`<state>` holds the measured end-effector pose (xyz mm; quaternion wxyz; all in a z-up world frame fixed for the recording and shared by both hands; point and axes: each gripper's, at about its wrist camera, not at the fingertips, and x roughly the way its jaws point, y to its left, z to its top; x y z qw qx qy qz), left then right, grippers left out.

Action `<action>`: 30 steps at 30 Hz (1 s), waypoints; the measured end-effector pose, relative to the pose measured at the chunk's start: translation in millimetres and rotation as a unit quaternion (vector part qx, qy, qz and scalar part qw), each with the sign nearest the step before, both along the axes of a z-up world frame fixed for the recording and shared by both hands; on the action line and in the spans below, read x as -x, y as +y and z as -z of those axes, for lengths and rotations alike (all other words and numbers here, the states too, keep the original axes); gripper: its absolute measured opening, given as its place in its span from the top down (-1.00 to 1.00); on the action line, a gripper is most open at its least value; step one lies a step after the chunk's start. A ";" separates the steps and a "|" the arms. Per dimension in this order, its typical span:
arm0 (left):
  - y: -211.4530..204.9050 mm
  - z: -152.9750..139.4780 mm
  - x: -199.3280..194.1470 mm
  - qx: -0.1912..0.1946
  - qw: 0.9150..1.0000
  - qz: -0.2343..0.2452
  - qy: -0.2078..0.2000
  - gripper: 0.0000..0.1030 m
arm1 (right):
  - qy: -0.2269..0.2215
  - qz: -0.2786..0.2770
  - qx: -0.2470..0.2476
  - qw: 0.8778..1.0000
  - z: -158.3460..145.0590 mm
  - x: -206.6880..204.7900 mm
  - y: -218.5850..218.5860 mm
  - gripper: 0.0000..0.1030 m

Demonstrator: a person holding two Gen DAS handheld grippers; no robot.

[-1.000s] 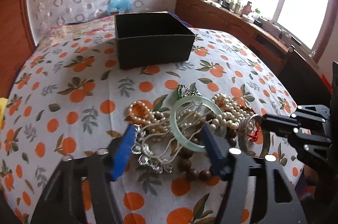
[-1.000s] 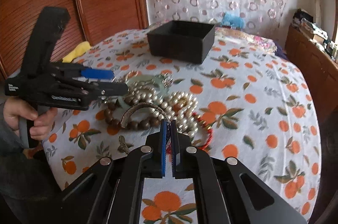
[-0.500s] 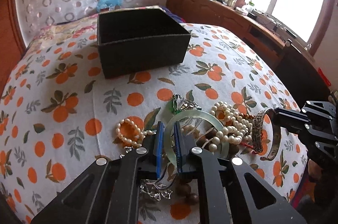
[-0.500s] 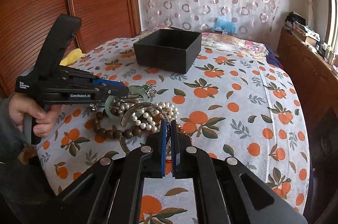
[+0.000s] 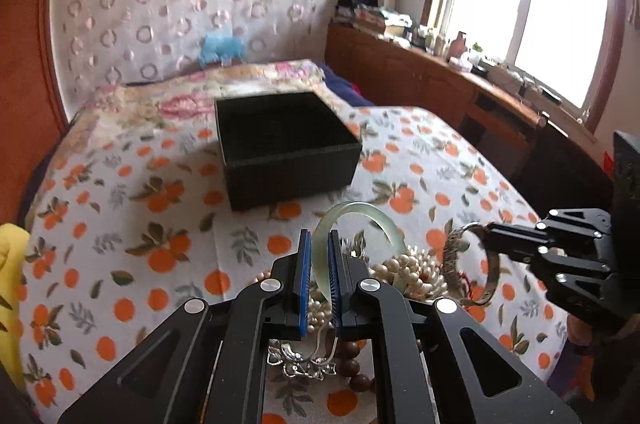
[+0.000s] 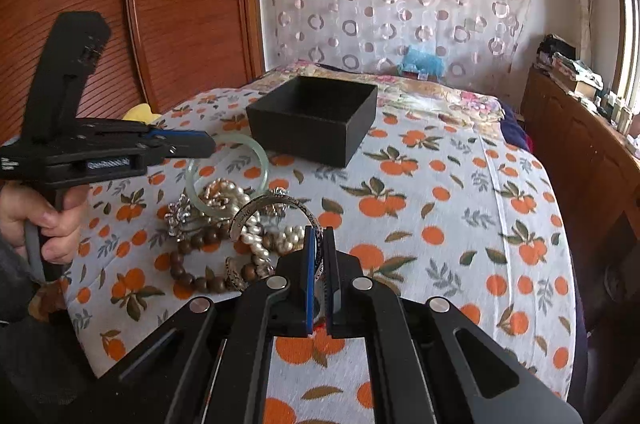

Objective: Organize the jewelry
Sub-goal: 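Carry the jade bangle with the left tool into the black box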

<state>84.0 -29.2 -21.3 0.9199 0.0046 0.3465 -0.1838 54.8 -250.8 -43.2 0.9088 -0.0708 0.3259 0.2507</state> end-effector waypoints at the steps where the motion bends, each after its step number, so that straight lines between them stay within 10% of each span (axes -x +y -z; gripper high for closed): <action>1: 1.3 -4.1 1.2 0.003 1.000 -0.001 -0.005 0.86 | -0.001 0.000 0.000 1.000 -1.0 -1.1 0.3 0.92; 18: 21.6 -40.9 -7.7 0.013 0.999 -0.029 -0.043 0.86 | -0.027 0.009 -0.004 1.000 -21.8 -23.0 3.6 0.92; 30: 34.9 -37.9 -43.7 -0.006 0.998 -0.058 -0.038 0.86 | -0.043 0.009 0.022 0.999 -34.3 -118.6 46.6 0.92</action>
